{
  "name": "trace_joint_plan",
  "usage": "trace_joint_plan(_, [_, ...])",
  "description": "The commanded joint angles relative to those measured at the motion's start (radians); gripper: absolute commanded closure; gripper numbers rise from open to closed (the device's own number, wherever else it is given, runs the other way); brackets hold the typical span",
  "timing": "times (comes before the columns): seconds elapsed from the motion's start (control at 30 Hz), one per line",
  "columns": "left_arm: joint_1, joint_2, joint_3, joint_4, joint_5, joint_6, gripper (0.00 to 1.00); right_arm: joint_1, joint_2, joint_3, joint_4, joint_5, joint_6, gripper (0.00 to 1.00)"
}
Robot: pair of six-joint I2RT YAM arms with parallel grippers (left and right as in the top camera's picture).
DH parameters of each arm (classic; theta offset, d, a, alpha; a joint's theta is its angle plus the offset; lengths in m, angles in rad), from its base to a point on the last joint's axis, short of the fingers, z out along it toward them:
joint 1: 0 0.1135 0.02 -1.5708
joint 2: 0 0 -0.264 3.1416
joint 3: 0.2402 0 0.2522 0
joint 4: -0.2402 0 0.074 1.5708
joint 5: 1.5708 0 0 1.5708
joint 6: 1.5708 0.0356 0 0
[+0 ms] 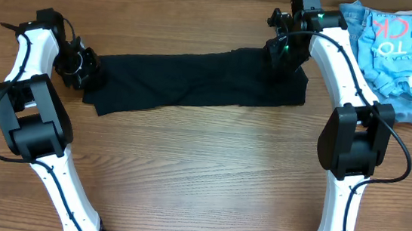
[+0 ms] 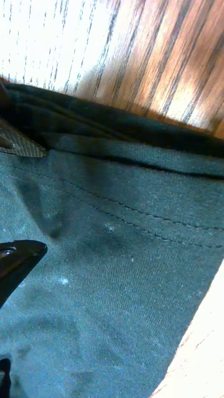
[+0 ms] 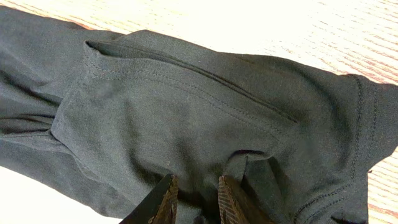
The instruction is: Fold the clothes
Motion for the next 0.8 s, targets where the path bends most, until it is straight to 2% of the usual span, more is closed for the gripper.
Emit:
trace_joint_plan(0.0, [0.032,0.021,0.007,-0.001,-0.032,0.068,0.51,-0.003,-0.009,-0.004,0.007,0.006,-0.003,0.74])
trace_joint_plan(0.13, [0.051,0.02,0.031,-0.011,-0.029,0.069,0.52,-0.003,-0.009,-0.004,0.009,0.006,-0.003,0.74])
trace_joint_plan(0.3, [0.048,0.02,0.185,-0.095,-0.03,0.068,0.5,-0.003,-0.009,-0.005,0.009,0.006,-0.003,0.74])
trace_joint_plan(0.4, [0.047,0.021,0.188,-0.112,-0.038,0.069,0.49,-0.003,-0.009,-0.004,0.009,0.006,-0.003,0.74])
trace_joint_plan(0.47, [0.041,0.021,0.187,-0.123,-0.045,0.096,0.53,-0.003,-0.009,-0.005,0.009,0.006,-0.003,0.74])
trace_joint_plan(0.53, [0.023,0.022,0.162,-0.116,-0.052,0.107,0.61,-0.003,-0.009,-0.004,0.009,0.006,-0.003,0.74])
trace_joint_plan(0.6, [-0.013,0.023,0.126,-0.1,-0.152,0.113,0.61,-0.003,-0.009,-0.004,0.009,0.006,-0.003,0.74])
trace_joint_plan(0.77, [-0.026,0.023,0.123,-0.096,-0.226,0.116,0.59,-0.003,-0.009,-0.004,0.008,0.006,-0.003,0.74])
